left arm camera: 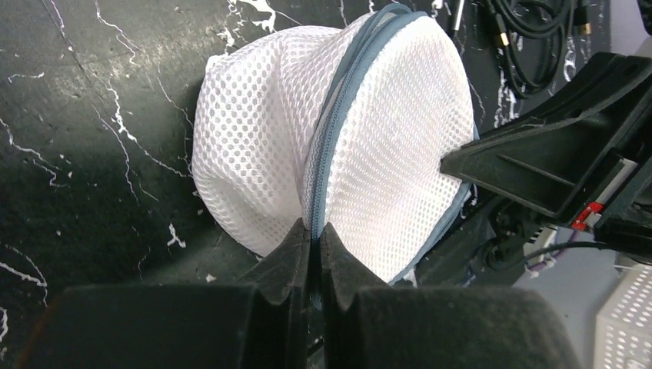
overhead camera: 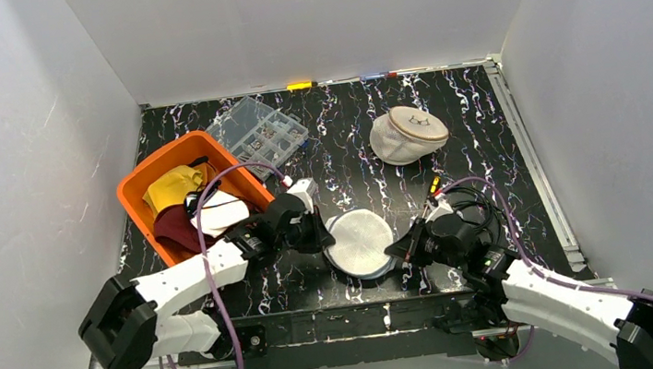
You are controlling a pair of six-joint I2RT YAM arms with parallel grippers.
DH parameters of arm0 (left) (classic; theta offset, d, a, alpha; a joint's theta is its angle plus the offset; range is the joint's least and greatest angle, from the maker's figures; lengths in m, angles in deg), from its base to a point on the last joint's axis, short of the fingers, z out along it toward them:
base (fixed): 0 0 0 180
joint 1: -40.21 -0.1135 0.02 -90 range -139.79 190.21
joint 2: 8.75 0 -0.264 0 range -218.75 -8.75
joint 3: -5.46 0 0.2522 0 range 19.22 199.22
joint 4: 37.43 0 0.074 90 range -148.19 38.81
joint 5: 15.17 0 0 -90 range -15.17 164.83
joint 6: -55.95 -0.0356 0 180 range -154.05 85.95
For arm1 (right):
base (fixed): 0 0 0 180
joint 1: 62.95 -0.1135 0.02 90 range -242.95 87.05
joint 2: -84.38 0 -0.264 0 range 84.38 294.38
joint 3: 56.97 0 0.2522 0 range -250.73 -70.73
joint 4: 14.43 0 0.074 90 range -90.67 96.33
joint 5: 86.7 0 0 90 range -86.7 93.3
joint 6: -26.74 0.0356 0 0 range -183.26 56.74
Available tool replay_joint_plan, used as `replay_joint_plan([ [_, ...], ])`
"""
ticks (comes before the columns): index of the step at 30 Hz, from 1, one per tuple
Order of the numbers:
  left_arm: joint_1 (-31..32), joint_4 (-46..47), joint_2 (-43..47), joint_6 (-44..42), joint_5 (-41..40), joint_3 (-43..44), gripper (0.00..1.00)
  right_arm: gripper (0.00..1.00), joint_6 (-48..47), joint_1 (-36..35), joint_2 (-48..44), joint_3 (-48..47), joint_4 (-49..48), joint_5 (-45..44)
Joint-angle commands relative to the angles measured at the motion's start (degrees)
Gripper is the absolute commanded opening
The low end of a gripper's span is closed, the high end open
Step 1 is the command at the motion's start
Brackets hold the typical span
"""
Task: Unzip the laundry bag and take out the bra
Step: Close the laundry bag at the center of the board, then adjust the laundry bag at the center of the board.
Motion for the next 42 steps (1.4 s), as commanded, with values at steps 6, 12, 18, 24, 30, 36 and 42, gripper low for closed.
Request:
replay_joint_plan([
  [6, -0.1, 5.5, -9.8, -3.3, -8.2, 0.5, 0.0, 0.01, -1.4, 0.0, 8.8, 1.8, -8.0, -5.0],
  [12, -0.1, 5.5, -13.6, -3.3, -10.0, 0.5, 0.0, 0.4, -6.1, -0.2, 5.3, -2.0, -1.4, -5.4],
  [18, 0.0, 4.7, -13.7, -3.2, -10.3, 0.6, 0.0, 0.72, -14.9, -0.4, -3.2, -12.7, 14.6, -7.6],
  [24, 0.0, 3.7, -14.3, -3.5, -10.2, 2.5, 0.0, 0.58, -20.3, -0.4, 1.6, -17.2, 7.8, 0.7],
  [30, -0.1, 3.4, -15.0, -3.1, -10.0, 3.0, 0.0, 0.42, -21.7, -0.5, 15.6, -16.8, -4.6, 1.8],
  [36, 0.0, 4.1, -16.4, -2.7, -8.9, 3.1, 0.0, 0.36, -18.8, -0.4, 24.3, -12.6, -13.9, -6.4],
  [42, -0.1, 5.3, -16.5, -1.5, -9.1, 1.9, 0.0, 0.37, -17.6, -0.2, 31.6, -9.6, -17.2, -8.4],
])
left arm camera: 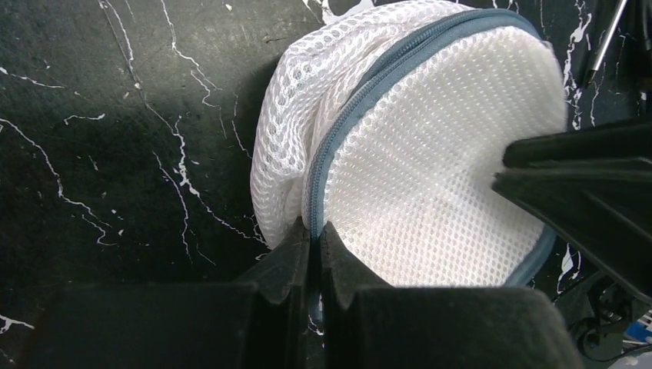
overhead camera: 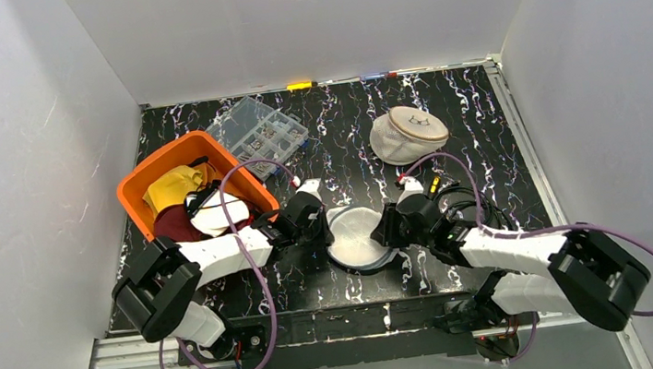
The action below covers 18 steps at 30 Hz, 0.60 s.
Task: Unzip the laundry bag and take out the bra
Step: Adjust the laundry bag at the center of the board.
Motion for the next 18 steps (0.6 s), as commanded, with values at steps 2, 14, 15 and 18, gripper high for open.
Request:
replay_joint_plan([
  [2, -0.2, -0.6, 0.7, 0.6, -1.3, -0.6, 0.0, 0.38, 1.0, 0.2, 5.9, 2.1, -5.9, -4.4],
  [14, -0.2, -5.2, 12.7, 0.0, -1.5, -2.1, 0.5, 0.38, 0.7, 0.2, 7.7, 1.3, -2.0, -7.3],
  [15, -0.1, -5.3, 14.3, 0.1, -1.3, -2.0, 0.56, 0.39, 0.7, 0.2, 7.6, 1.3, -1.8, -7.3],
  [18, 0.3, -8.4, 18.7, -0.1, -1.0, -0.8, 0.64, 0.39, 0.8, 0.1, 7.6, 0.9, -1.3, -7.3],
])
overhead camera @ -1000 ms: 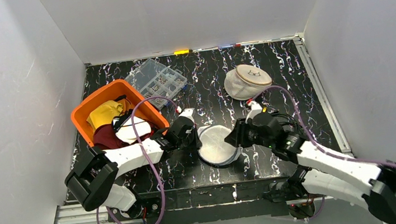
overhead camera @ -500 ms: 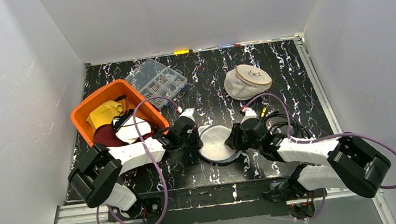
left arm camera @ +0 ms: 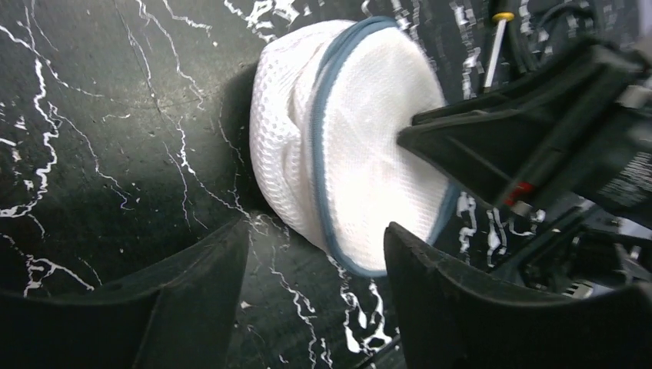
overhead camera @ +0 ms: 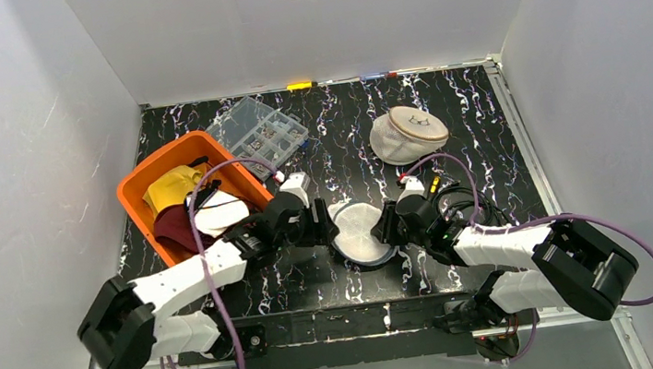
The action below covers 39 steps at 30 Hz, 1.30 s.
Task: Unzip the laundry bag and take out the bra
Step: Adjust the laundry bag at the center of the board.
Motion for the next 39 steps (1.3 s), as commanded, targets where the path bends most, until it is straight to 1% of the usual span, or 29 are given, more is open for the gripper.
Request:
replay_joint_plan([
  [1, 0.6, -5.3, 6.7, -1.0, -0.3, 1.6, 0.65, 0.39, -0.7, 0.1, 0.8, -0.1, 5.4, -2.3],
  [4, 2.4, -5.6, 5.6, -2.7, 0.9, 4.7, 0.66, 0.4, -0.8, 0.0, 1.0, -0.4, 5.5, -2.1],
  [9, 6.4, -8.0, -4.8, -6.3, -2.6, 11.6, 0.67, 0.4, -1.1, 0.1, 1.8, -0.9, 5.6, -1.9],
  [14, 6.5, -8.0, -14.1, -9.0, -6.4, 14.4, 0.64, 0.4, -1.1, 0.0, 2.2, -0.9, 5.4, -0.8],
  [18, 5.5, -8.4, -20.6, -9.1, -10.9, 15.6, 0.58, 0.4, -0.9, 0.0, 1.7, -0.2, 5.3, -0.5],
  [22, 3.4, -6.1, -24.0, -6.4, -9.8, 13.7, 0.55, 0.41, -0.6, 0.0, 0.0, 1.2, 5.2, -0.4],
  [26, 3.2, -3.8, -25.8, -4.9, -8.4, 12.2, 0.54, 0.42, -0.6, 0.0, -1.6, 2.8, 4.9, -0.1],
  [29, 3.2, -3.7, -25.5, -4.4, -8.1, 11.4, 0.54, 0.44, -0.7, 0.1, -3.0, 3.2, 5.4, 0.8],
  [31, 3.2, -3.7, -23.6, -4.2, -7.8, 10.5, 0.56, 0.46, -0.9, 0.0, -5.2, 2.6, 6.9, 1.3],
  [35, 3.3, -4.3, -18.3, -4.3, -7.7, 9.3, 0.63, 0.54, -1.1, 0.1, -11.0, 0.2, 11.5, 1.8],
  [39, 3.2, -5.5, -16.7, -4.3, -6.9, 9.6, 0.65, 0.61, -1.0, 0.0, -16.2, -3.0, 17.2, 1.7],
])
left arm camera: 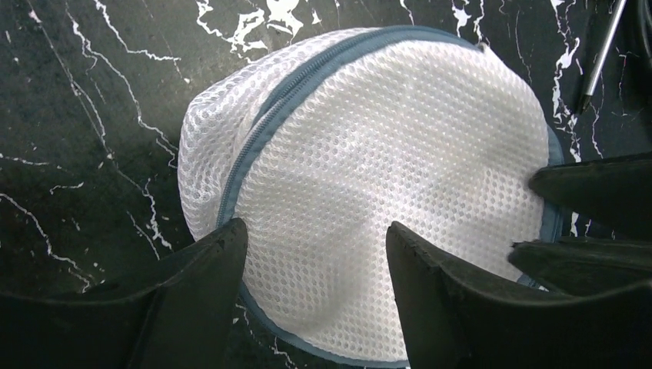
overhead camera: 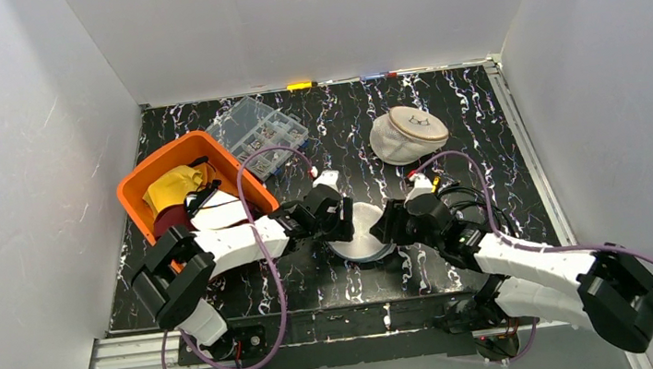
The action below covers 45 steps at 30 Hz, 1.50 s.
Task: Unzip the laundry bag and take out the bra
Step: Adjust the laundry bag at the center of the board.
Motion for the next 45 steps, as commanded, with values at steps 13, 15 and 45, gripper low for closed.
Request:
replay_joint_plan([
  [13, -0.4, -8.4, 8.6, 1.5, 0.9, -0.8, 0.7, 0.88, 4.3, 0.1, -20.9, -3.2, 23.3, -0.1],
  [15, -0.4, -8.8, 9.7, 1.5, 1.0, -0.6, 0.71, 0.97, 5.7, 0.1, -20.8, -1.9, 20.5, 2.0],
  [45, -0.4, -7.1, 9.9, 1.4, 0.3, -3.5, 0.71, 0.53, 22.6, 0.2, 4.1, 6.1, -11.9, 4.2],
])
